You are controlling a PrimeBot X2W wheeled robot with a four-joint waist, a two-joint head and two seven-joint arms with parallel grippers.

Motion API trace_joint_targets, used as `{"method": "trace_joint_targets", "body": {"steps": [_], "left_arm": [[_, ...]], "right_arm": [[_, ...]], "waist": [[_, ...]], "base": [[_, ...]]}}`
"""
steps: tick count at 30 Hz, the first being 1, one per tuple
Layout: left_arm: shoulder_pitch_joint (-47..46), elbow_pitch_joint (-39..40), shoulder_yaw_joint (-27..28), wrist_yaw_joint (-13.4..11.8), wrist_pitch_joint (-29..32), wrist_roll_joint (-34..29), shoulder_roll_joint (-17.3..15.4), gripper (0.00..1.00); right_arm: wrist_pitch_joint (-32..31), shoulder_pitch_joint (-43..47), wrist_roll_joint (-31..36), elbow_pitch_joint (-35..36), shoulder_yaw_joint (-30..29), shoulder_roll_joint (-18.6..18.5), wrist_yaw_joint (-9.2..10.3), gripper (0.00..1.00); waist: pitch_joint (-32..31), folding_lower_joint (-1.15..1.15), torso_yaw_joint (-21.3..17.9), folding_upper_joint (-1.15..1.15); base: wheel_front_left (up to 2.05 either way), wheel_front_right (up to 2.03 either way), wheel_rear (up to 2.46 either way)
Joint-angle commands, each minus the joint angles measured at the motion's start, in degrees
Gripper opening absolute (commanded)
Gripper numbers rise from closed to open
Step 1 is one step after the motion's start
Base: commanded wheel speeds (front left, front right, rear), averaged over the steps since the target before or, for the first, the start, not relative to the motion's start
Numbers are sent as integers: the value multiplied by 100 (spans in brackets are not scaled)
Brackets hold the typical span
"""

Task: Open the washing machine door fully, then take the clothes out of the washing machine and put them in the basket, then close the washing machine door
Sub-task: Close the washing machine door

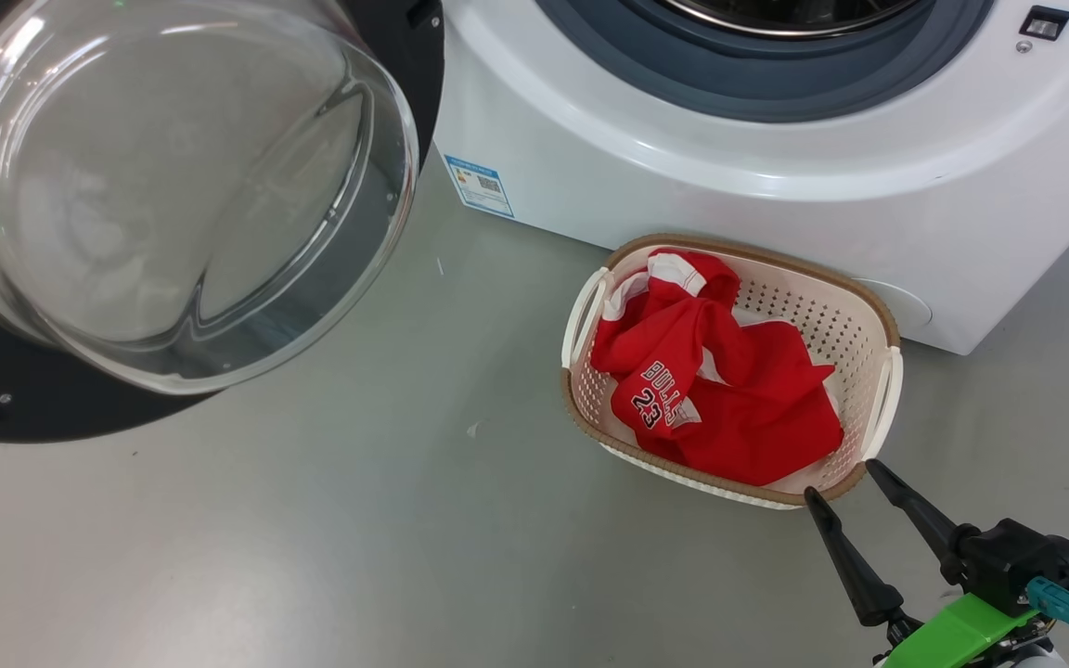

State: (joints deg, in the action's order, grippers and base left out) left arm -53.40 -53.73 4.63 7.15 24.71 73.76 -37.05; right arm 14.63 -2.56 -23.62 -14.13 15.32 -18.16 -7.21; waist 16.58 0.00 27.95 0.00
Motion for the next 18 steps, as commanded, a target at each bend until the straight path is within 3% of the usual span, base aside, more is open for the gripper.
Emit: {"method": "trace_joint_targets", "body": {"steps": [1, 18], "left_arm": [[-16, 178, 62, 34, 120, 90, -409, 0], [490, 1036, -219, 34, 851, 568, -458, 0]], "right_arm": [[37, -57, 44, 126, 110, -84, -28, 100], [37, -6, 35, 78, 88, 64, -28, 100]], "waist": [[-11, 0, -7, 0], [-317, 0, -43, 0]], "base": [[0, 0, 0], [0, 0, 0]]}}
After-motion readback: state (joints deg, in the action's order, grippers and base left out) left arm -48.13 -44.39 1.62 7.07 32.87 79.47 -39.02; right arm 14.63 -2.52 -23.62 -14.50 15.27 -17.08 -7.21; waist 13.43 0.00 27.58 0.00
